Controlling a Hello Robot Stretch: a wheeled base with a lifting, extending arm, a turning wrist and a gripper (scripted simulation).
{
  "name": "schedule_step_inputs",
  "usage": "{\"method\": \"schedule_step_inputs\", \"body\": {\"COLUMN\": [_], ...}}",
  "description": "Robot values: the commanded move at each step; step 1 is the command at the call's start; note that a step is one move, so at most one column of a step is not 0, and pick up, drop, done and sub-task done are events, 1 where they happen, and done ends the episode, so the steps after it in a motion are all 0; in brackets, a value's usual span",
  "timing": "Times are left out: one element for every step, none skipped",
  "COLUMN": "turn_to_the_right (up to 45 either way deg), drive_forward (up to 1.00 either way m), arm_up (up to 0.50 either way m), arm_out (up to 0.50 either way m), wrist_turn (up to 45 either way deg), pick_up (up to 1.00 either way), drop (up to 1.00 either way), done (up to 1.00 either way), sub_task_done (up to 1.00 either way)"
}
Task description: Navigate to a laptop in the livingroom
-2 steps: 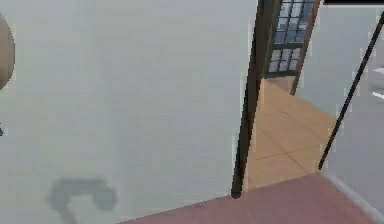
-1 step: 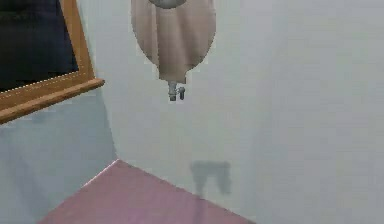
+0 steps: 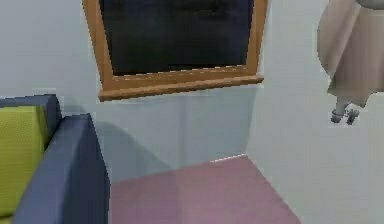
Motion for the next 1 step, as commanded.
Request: {"method": "schedule_step_inputs", "body": {"turn_to_the_right": [-45.0], "drive_forward": [0.0], "arm_up": [0.0], "arm_out": [0.0], "wrist_turn": [0.0], "pick_up": [0.0], "drop": [0.0], "done": [0.0], "sub_task_done": [0.0]}}
